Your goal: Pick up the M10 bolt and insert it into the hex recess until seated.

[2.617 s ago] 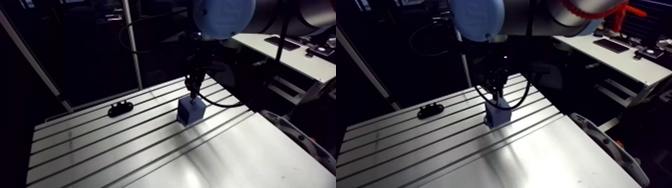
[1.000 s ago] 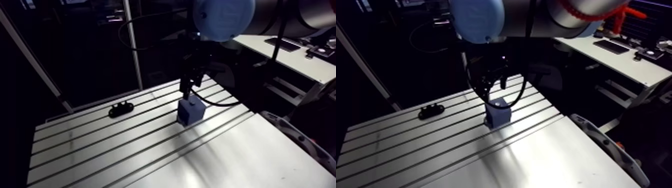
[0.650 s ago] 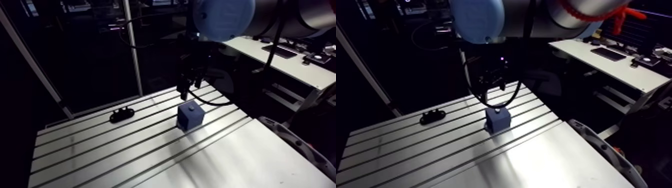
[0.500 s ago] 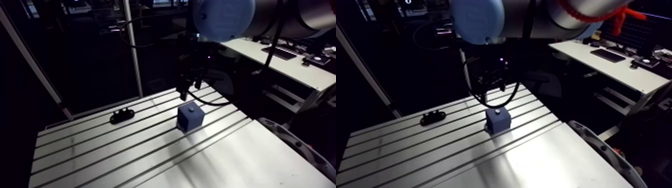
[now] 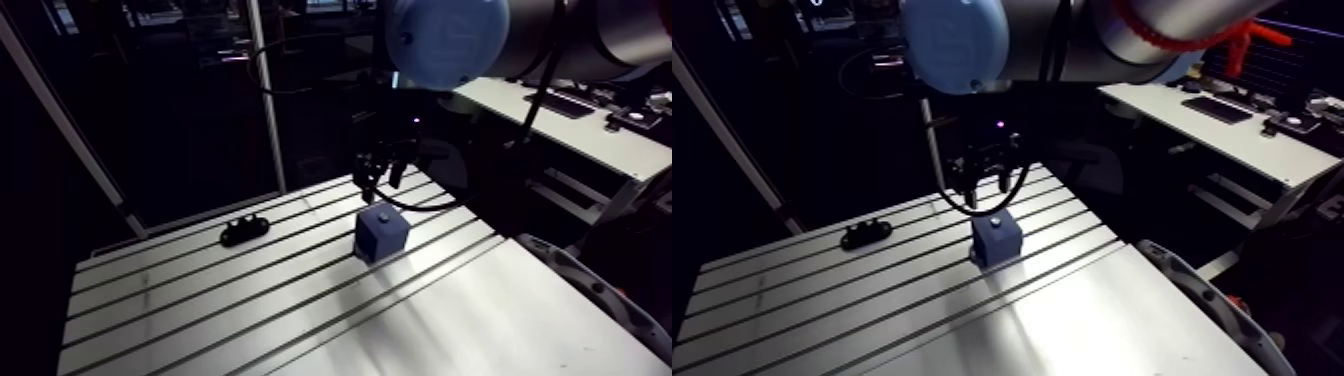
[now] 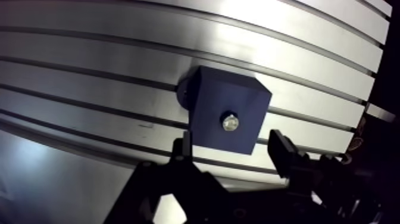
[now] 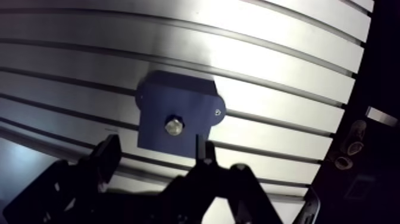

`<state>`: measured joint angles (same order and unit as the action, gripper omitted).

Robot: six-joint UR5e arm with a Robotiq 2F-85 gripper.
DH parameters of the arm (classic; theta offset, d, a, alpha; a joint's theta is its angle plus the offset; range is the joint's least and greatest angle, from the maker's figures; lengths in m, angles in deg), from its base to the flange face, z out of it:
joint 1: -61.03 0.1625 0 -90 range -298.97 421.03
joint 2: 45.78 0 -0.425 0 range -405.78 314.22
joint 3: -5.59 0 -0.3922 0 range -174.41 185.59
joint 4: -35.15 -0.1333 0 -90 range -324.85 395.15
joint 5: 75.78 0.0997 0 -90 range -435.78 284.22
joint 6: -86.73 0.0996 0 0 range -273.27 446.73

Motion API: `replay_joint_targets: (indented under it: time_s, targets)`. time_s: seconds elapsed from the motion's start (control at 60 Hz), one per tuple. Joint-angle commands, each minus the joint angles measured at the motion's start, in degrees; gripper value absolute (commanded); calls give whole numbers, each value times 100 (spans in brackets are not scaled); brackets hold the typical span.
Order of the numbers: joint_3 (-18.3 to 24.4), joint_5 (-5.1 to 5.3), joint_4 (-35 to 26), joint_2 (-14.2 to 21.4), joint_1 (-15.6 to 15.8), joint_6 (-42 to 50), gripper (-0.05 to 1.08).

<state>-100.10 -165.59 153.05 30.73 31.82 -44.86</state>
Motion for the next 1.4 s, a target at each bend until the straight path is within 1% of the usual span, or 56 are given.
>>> replay_joint_targets:
  time_s: [0.017,0.117,0.183,0.267,0.383,0.717,0.9,1.067,1.183,1.4]
  targets:
    - [-50,-22,-8,-65,2,258,36]
    - [-45,-31,1,-121,1,323,38]
    - [-11,-41,1,-182,-7,382,43]
    - [0,-48,-8,-201,-7,382,43]
    - [17,-92,-8,-296,-23,398,44]
    - [28,-103,-104,-317,-25,479,46]
    - [10,-129,-69,-317,-25,583,47]
    - [-25,-129,-61,-317,-23,593,48]
    - [-44,-104,-52,-317,-32,593,48]
    - [-44,-94,-4,-325,-58,586,48]
